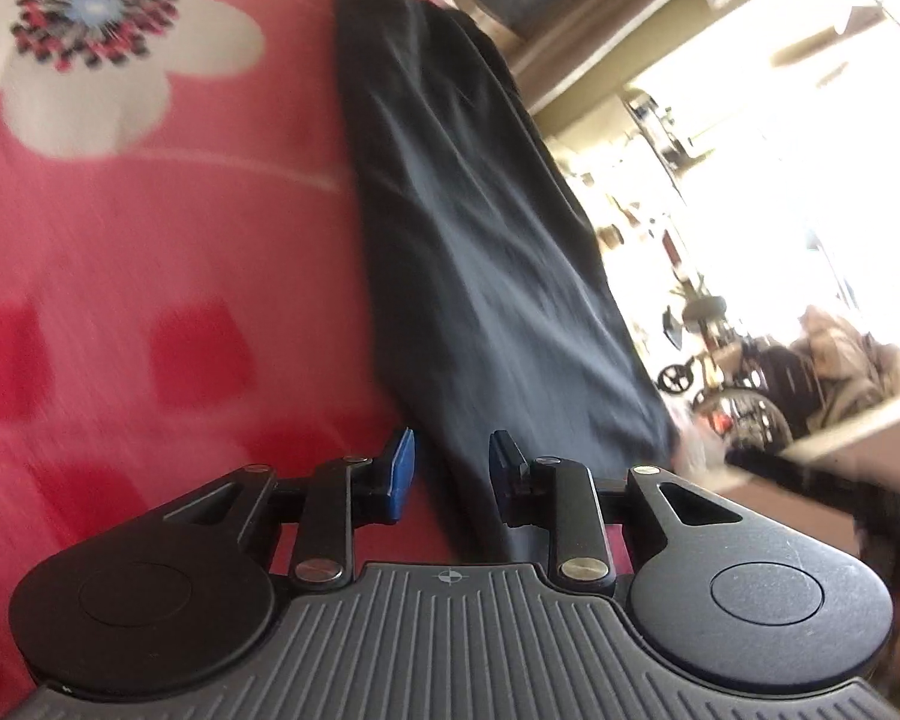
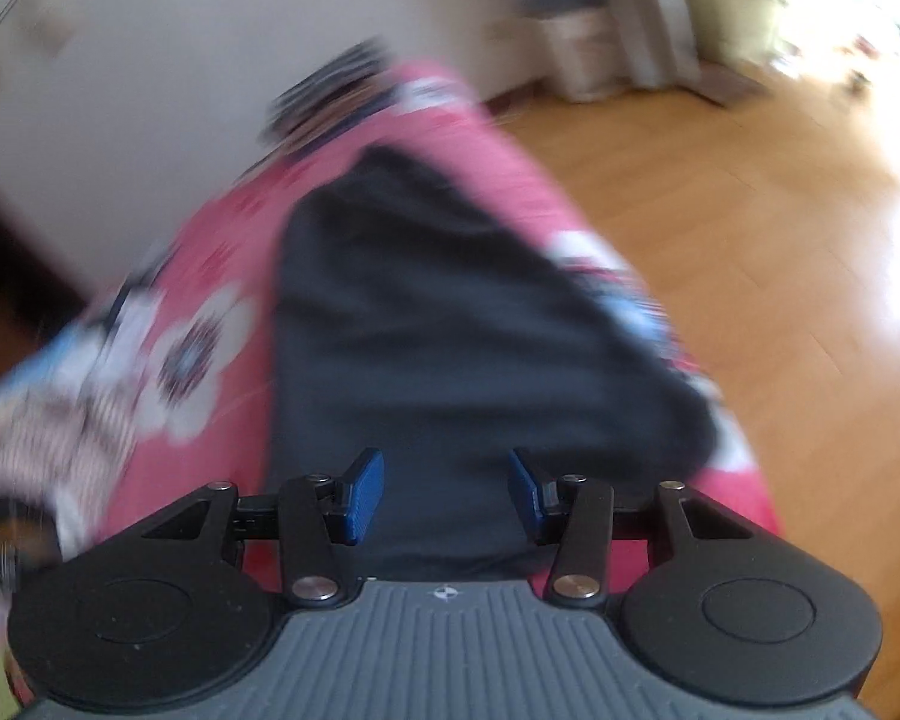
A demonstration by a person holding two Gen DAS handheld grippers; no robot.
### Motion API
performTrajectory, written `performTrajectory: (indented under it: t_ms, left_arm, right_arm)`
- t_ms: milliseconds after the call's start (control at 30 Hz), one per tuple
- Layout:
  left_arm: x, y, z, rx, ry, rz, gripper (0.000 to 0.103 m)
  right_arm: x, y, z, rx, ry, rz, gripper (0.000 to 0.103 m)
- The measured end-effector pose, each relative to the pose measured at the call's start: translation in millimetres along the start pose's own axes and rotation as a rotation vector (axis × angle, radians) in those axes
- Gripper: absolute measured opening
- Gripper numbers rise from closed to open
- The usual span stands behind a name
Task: Fold clothes
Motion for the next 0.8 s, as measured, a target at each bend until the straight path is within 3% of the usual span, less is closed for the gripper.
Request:
performTrajectory:
  t_ms: [200, 400, 567, 600, 667, 800]
  left_arm:
    - [20.9, -30.7, 7.5, 0.033, 0.004, -0.012, 0.027]
    - [13.1, -44.8, 15.6, -0.015, -0.019, -0.086, 0.027]
    - [19.5, -46.4, 14.5, -0.057, -0.005, -0.104, 0.028]
    - [20.2, -47.6, 13.3, -0.059, 0.0, -0.111, 0.029]
    - [21.2, -50.0, 13.1, -0.057, 0.009, -0.129, 0.03]
    - [24.5, -53.8, 10.1, -0.039, 0.034, -0.138, 0.03]
  right_arm:
    - [-74.0, -94.1, 58.9, -0.08, -0.152, -0.424, 0.048]
    - [-132.3, -110.5, 110.5, -0.328, -0.176, -0.757, 0.048]
    - [-127.9, -102.5, 123.8, -0.345, -0.196, -0.699, 0.043]
    - [-124.2, -100.4, 123.8, -0.338, -0.196, -0.668, 0.039]
    - [-114.4, -93.2, 118.5, -0.329, -0.18, -0.596, 0.013]
    - [-93.1, -78.3, 104.3, -0.277, -0.137, -0.4, 0.006]
Point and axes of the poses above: each gripper's, at about its wrist camera, not at the fingertips, and z roughly the way its jaws point, y to its right, x to its top, the point moved 9 cm from there along z, roughly the way its jaws point, and after that the axes turned 9 degrees about z, right-handed, at the moved point
